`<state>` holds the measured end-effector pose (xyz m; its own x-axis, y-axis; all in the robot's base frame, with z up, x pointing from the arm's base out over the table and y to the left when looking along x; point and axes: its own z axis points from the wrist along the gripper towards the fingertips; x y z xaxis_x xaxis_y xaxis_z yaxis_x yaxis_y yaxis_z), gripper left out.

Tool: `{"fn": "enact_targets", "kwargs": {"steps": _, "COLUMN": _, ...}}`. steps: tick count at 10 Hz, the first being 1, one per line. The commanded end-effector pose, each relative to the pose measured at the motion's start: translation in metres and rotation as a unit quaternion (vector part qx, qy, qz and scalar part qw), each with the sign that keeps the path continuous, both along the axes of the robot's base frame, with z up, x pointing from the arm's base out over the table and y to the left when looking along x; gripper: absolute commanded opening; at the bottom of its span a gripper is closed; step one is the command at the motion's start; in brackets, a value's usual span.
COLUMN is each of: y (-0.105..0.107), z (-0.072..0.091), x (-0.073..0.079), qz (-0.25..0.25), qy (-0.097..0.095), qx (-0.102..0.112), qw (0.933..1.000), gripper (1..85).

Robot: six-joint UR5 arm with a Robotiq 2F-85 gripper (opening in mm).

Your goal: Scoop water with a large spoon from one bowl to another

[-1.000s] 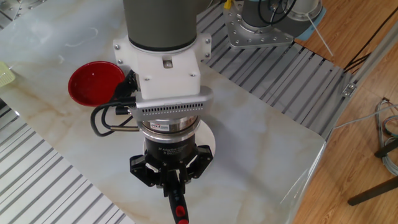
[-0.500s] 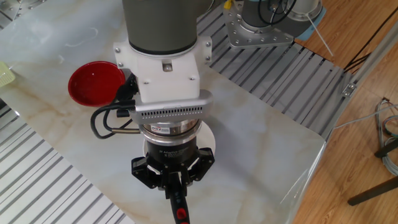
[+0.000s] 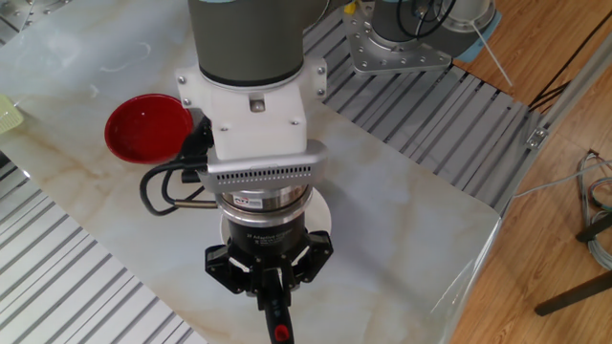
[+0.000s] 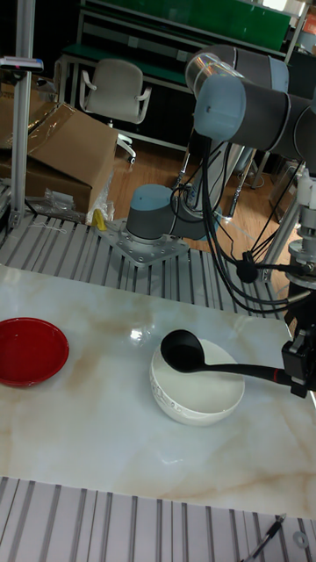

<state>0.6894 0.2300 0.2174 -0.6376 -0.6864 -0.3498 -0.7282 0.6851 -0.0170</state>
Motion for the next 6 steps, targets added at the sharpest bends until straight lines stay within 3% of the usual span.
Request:
{"fn": "enact_targets", "kwargs": {"steps": 1, "y": 0.008, "z": 0.004, "x": 0.001, "qz": -0.004, "qy": 0.0, "qx": 0.016, "qw": 0.9999, "gripper": 1.3}}
{"fn": "enact_targets", "kwargs": {"steps": 6, "y": -0.005, "z": 0.004, "x": -0.007, "qz": -0.004, "qy": 0.004, "qx": 0.002, "qw": 1.0, "gripper": 1.3}}
